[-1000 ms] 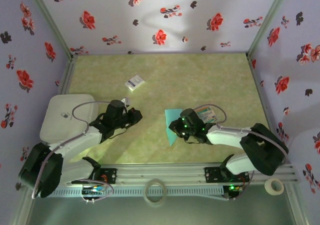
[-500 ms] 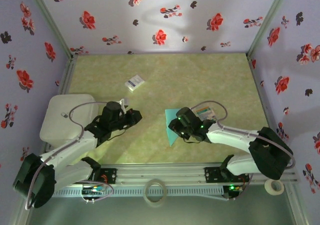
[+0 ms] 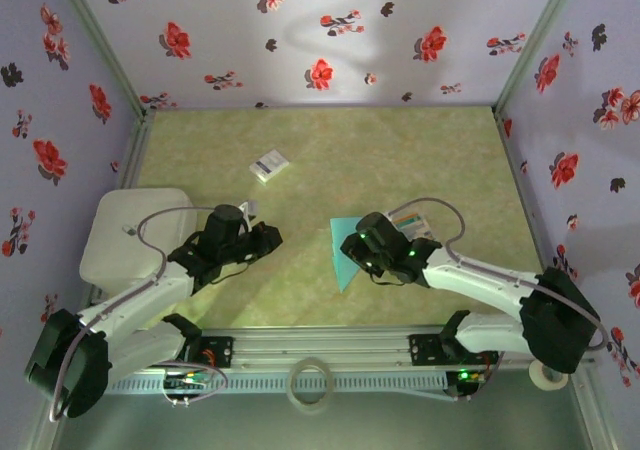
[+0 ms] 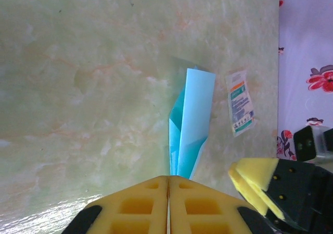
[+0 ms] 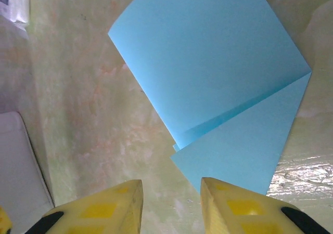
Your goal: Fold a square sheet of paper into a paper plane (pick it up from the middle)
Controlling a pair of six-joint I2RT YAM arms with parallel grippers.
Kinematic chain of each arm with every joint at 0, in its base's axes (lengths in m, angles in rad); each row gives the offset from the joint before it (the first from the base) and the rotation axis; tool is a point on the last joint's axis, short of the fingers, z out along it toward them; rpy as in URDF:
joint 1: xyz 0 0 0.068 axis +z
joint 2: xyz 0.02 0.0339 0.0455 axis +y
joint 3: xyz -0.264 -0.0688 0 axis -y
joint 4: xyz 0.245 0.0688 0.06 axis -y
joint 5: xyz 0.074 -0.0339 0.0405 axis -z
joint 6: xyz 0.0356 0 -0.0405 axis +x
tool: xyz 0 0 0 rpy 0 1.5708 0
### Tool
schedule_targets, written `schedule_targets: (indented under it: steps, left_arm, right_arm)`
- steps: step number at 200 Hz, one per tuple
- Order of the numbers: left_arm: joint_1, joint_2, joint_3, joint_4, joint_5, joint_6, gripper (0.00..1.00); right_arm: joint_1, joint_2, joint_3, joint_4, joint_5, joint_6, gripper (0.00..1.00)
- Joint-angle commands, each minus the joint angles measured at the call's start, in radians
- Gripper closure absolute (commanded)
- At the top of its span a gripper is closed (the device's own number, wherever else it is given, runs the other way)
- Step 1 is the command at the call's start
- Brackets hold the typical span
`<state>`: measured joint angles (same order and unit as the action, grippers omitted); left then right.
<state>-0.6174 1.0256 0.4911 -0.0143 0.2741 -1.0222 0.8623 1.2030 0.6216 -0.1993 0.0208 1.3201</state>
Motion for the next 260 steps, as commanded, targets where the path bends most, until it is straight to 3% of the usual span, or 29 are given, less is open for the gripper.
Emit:
schedule_targets:
  steps: [1,54,102,164,214,260]
  left_arm:
    - [-0.005,-0.006,0.03,-0.047,0.011,0.009,0.92]
    - [-0.006,0.0,0.074,-0.124,-0.048,-0.03,0.93]
    - [-0.007,-0.031,0.113,-0.229,-0.146,-0.055,0.92]
    - [-0.007,0.004,0.14,-0.16,-0.165,-0.066,0.91]
    - [-0.012,0.055,0.147,-0.112,-0.144,-0.035,0.9]
    - [-0.011,0.019,0.097,-0.094,-0.131,-0.009,0.9]
  right_arm:
    - [0.006,-0.039,-0.013,-0.039,0.046,-0.013,0.63]
    - [0.0,-0.066,-0.026,-0.034,0.034,-0.157,0.61]
    - [-0.069,-0.022,-0.008,0.01,-0.135,-0.353,0.66]
    - [-0.167,-0.168,-0.094,-0.002,-0.167,-0.378,0.68]
    - [-0.19,-0.027,-0.039,0.02,-0.274,-0.401,0.83]
    - [-0.194,0.104,-0.053,0.16,-0.345,-0.333,0.9]
